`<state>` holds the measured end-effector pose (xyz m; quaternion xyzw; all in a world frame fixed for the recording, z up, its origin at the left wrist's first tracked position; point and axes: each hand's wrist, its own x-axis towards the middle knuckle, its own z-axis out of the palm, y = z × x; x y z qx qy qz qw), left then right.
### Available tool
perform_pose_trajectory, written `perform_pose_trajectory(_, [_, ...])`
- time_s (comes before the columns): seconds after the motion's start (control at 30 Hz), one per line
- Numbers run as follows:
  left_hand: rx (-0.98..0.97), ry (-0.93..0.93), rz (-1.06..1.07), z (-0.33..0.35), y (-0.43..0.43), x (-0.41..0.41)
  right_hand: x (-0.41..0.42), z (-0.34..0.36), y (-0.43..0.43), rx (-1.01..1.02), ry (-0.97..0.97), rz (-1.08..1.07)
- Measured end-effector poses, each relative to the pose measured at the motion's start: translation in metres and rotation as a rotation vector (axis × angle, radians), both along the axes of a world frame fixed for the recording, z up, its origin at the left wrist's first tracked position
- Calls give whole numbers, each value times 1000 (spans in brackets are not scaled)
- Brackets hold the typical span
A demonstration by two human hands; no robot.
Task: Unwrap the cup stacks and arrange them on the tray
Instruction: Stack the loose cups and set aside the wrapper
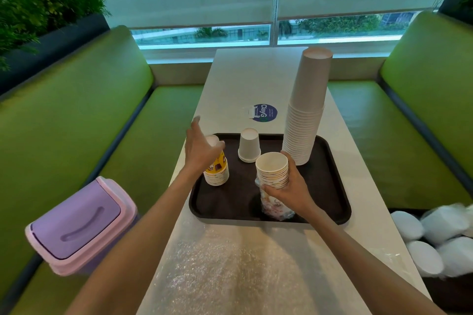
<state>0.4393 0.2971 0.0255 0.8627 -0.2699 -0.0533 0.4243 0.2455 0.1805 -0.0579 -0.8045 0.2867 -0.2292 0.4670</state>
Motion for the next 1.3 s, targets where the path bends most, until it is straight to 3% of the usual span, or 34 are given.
perform_pose_trajectory(0.13, [-53,-86,-241,12,-12,-24,2,0,1,24,-21,9])
perform_pose_trajectory(0.27, [219,36,-555,17,-28,-49,1,0,4,35,-58,38])
perform_pose_trajectory(0.37, [388,128,-648,13,-39,-61,0,-2,5,47,-69,41])
perform_pose_trajectory(1.3, [566,-56,-609,21,-55,-70,-1,-5,5,122,-6,34])
